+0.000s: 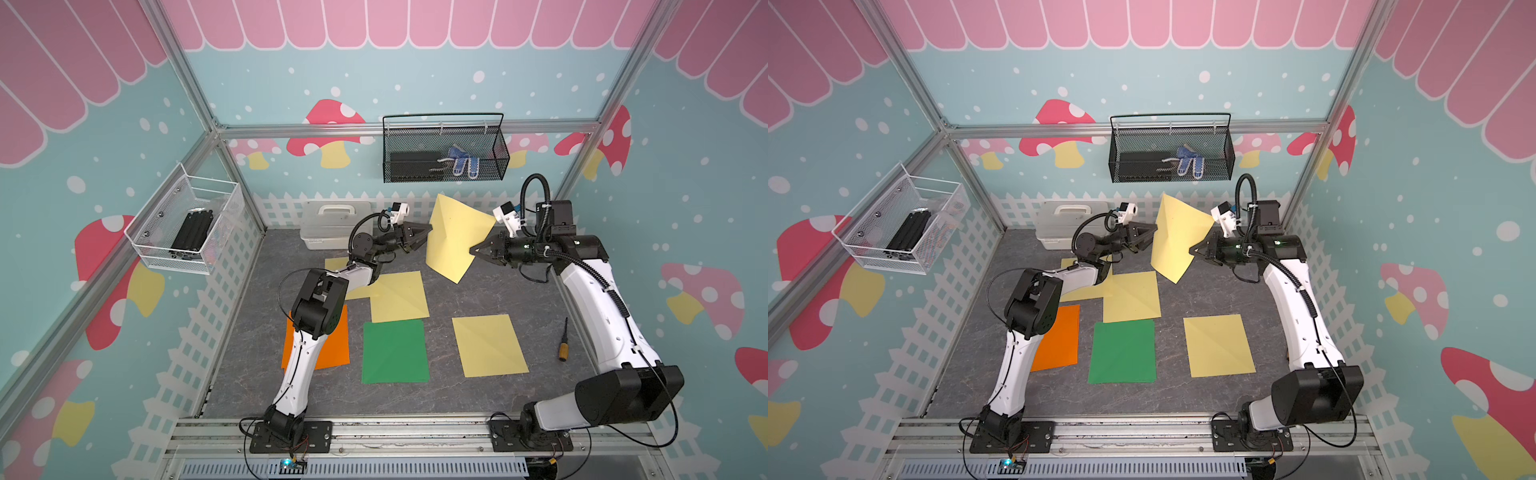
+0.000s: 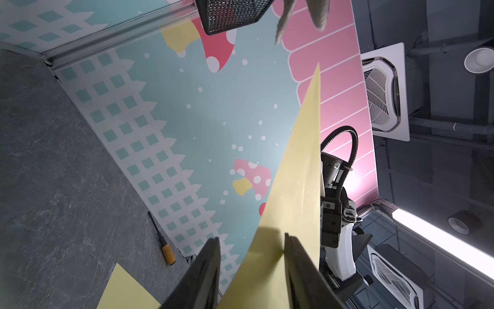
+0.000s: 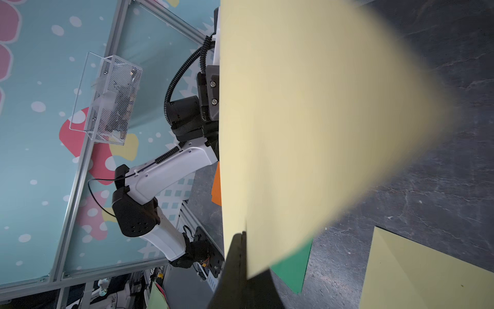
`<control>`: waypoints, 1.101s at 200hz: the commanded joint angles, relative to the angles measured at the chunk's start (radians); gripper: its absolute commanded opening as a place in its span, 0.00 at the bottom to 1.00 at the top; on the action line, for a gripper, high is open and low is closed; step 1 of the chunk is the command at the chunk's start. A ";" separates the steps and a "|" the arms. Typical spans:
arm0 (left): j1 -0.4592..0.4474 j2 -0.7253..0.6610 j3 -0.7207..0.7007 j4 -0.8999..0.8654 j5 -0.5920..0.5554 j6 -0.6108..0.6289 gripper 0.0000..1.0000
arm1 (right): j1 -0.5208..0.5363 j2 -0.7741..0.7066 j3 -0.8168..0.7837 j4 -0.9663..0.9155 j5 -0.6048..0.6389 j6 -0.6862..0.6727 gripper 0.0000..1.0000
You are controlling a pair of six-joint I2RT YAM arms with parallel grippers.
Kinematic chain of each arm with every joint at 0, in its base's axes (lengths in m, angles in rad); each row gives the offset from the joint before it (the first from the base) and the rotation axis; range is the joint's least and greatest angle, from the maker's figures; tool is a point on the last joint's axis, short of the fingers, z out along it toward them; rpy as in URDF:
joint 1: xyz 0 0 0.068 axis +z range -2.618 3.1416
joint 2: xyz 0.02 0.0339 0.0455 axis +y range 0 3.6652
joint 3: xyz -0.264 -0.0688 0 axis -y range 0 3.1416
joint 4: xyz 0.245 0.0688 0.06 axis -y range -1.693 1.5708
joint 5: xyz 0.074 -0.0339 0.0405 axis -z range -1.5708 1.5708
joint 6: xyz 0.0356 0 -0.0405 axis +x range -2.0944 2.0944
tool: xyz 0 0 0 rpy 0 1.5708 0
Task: Sort the scattered colored papers by color
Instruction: Pick up the colored paper from the center of the board.
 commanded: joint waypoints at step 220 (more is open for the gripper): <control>0.004 -0.106 -0.064 0.051 0.209 0.060 0.33 | -0.002 0.034 0.109 -0.269 0.300 -0.215 0.05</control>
